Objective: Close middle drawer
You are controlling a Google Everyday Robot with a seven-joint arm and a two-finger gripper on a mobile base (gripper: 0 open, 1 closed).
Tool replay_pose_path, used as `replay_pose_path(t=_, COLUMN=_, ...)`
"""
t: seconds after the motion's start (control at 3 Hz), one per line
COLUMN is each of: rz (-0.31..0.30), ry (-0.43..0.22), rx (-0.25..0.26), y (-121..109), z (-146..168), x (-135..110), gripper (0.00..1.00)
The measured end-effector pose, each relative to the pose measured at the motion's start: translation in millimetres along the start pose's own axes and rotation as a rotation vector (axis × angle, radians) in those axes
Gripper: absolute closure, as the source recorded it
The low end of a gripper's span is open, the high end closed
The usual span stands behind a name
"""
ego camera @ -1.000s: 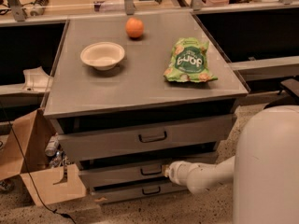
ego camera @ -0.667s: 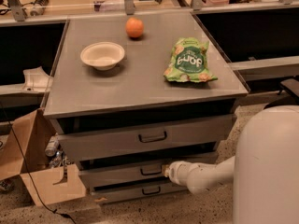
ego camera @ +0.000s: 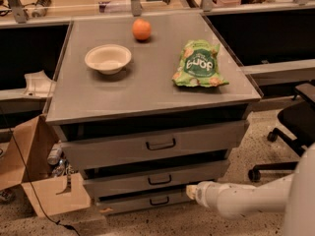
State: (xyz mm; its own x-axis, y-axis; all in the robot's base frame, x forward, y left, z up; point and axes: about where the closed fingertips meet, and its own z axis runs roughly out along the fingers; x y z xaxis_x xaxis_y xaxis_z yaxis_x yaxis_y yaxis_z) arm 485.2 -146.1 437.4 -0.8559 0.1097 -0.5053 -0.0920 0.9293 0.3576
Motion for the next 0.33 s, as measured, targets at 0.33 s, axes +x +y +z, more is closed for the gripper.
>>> replay_pose_path(t=0.33, rz=0.004, ry=0.002, rx=0.006, y=-3.4, z=-4.2, x=2.4, gripper=0.82)
